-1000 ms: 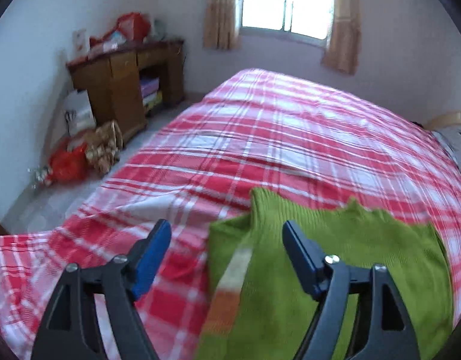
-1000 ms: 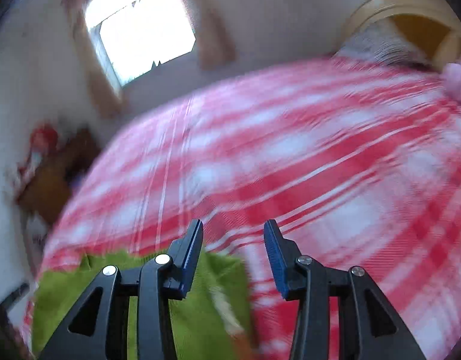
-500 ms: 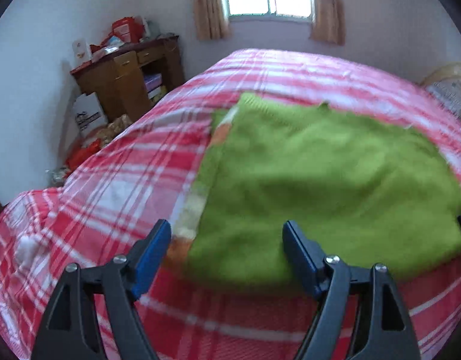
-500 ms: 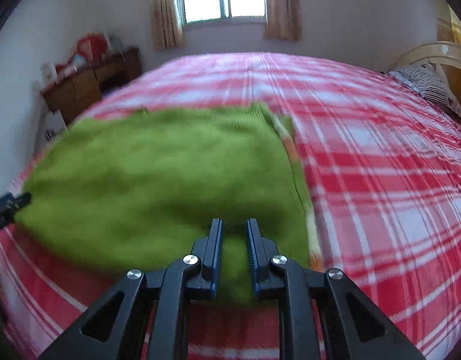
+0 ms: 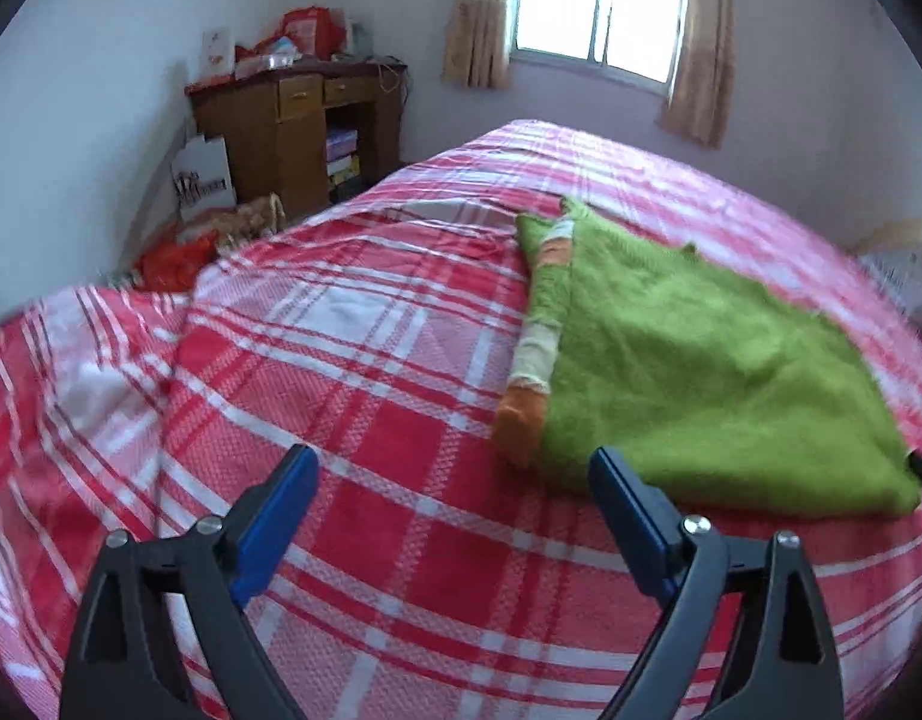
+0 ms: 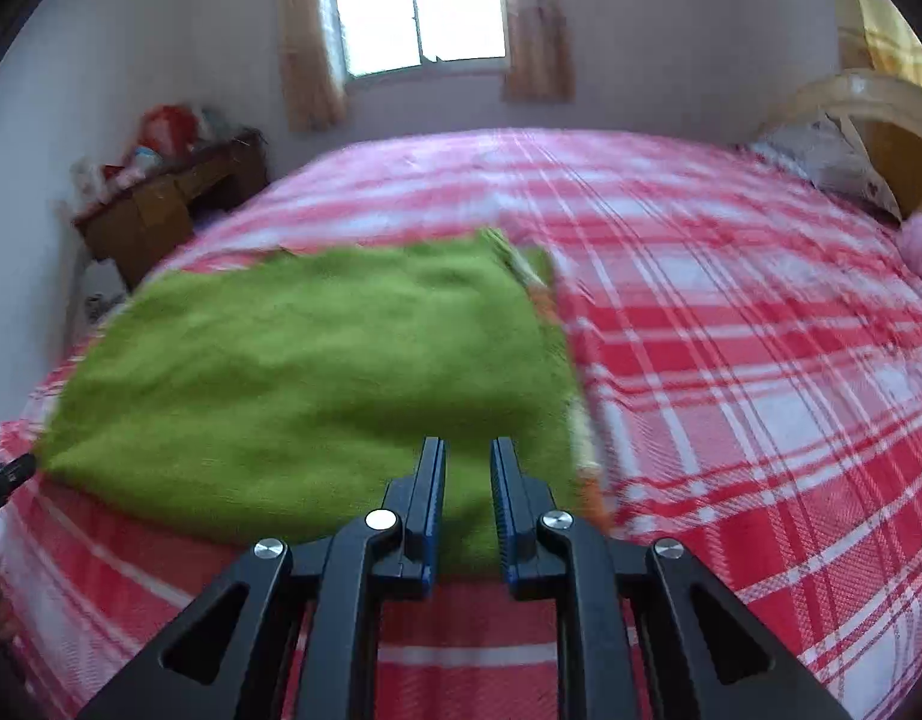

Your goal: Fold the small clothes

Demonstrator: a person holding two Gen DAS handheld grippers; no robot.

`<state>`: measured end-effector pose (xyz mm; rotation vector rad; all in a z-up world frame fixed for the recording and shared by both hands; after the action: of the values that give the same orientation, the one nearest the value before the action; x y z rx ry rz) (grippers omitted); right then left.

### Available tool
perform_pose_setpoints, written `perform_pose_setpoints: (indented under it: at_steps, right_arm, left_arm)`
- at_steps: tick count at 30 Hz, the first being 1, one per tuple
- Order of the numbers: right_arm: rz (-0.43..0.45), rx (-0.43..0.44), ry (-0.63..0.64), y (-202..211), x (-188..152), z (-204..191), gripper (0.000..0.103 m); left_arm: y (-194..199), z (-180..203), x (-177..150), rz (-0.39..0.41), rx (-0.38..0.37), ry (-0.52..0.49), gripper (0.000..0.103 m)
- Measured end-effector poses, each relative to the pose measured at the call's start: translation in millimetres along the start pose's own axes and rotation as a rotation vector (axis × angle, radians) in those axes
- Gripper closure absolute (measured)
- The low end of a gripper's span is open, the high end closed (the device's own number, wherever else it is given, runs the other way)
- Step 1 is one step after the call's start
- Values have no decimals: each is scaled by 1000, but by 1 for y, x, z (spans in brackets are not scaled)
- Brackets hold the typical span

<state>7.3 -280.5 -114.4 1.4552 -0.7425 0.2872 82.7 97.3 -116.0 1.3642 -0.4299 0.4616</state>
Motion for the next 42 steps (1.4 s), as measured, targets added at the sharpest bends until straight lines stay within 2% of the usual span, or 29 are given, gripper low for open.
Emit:
perform_pose_setpoints:
  at_steps: [3,5,8,11,18,20,22,24,26,30,33,34,35,37,42]
  right_arm:
    - [1,46,67,1,0,-25,88]
    - [-21,52,95,-8,-3,-36,88]
    - [-95,31,110,-31,-16,-39,88]
    - [-78,55,97,-29,-16,-35,88]
    - [-66,67,93,-30,-19,-31,87]
    - [-65,82,85,-30,-19,-28,87]
    - [-64,91,82,-32,-18,-29,87]
    - [-69,89,82,-32,-17,-30,87]
    - [-88,66,84,-30,-12,-34,87]
    - [-5,197,59,-7,11,-59,87]
    - [-10,264,94,-13,19,-87,87]
    - [-22,268,111,-19,18,-95,87]
    - [-51,279,127,-31,14,-104,87]
    - [-128,293,133,-52,4,-113,87]
    - [-119,338,103,-56,0,-107,87]
  left_arm:
    - [-9,13,-3,-58,-160,74,9]
    - [-14,27,-3,-58,-211,74,9]
    - [-29,44,2,-52,-202,60,9]
    - [-37,53,11,-3,-174,76,9]
    - [-52,49,44,25,-310,257,9]
    - [-53,49,44,34,-302,280,22]
    - [-53,49,42,33,-281,274,44]
    - [-53,43,42,30,-284,305,56]
    - [-54,40,43,21,-295,310,59]
    - [-52,42,45,16,-278,315,56]
    - [-54,46,47,16,-240,295,57]
    - [-53,48,48,23,-231,281,69]
    - [-51,49,50,34,-221,258,74]
    - [-46,54,52,50,-196,214,76]
    - [-34,79,61,103,-107,82,80]
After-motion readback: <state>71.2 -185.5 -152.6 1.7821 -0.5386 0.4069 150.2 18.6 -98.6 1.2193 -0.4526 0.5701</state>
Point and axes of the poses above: each gripper's, at about its wrist camera, not at the fingertips, and y roughly against the way its jaws point, z to its right, x to its top, the point moved 4 cm from there along -y, roughly the way its jaws point, and after that the axes turned 14 degrees about -z, right-handed, at the moved point
